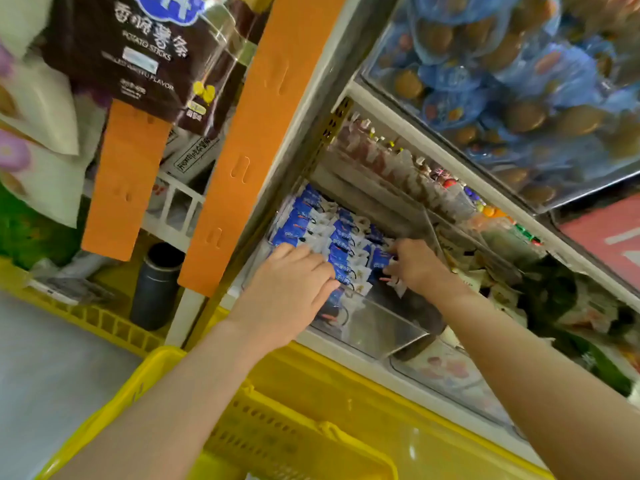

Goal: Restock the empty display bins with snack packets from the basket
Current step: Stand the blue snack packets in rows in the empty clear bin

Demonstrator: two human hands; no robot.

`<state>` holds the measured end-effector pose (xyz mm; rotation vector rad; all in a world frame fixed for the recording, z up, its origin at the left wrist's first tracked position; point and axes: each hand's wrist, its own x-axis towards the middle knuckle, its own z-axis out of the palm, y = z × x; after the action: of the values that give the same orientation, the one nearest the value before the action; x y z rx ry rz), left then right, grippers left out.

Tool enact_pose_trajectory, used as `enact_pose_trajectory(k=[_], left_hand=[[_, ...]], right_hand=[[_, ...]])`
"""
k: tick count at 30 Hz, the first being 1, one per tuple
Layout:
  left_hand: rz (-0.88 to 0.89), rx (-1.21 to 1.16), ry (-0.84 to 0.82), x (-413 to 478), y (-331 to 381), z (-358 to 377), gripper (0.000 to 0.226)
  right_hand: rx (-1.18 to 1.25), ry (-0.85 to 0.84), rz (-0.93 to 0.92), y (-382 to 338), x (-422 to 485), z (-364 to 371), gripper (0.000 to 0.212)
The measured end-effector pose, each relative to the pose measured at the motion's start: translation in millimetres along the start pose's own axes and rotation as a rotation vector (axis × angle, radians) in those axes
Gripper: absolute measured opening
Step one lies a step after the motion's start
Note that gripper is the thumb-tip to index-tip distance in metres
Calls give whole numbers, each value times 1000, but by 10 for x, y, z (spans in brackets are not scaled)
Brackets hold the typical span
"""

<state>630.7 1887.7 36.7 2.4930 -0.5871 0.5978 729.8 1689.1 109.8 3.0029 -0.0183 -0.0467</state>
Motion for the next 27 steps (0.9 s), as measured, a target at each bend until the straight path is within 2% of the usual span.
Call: enact_pose_trajectory(k=[4,7,12,15,18,20,23,27], left_hand=[[41,6,38,-15,-37,-6,46],[63,4,47,-12,-56,-8,40],[98,24,104,-8,-56,-10,17],[102,18,87,-9,-65,1,23],[57,-14,57,14,-44,2,35],[28,-70,73,15,-12,-20,30],[3,-120,111,-25,55,-88,23],[-13,-123,100,-178,215,-180,27]], right_hand=[[44,-99,-75,50,134,48,40],[-143,-80,-120,53,188,53,40],[-384,-32,-208,-4,205,82,34],[-391,-35,-207,-25,193,77,34],[-337,-1,-179,-68,98,65,39],[-271,78,-167,-100,-45,48,39],[-57,205,-151,-116,-385,30,33],[253,254,-233,-62,-998,124,36]])
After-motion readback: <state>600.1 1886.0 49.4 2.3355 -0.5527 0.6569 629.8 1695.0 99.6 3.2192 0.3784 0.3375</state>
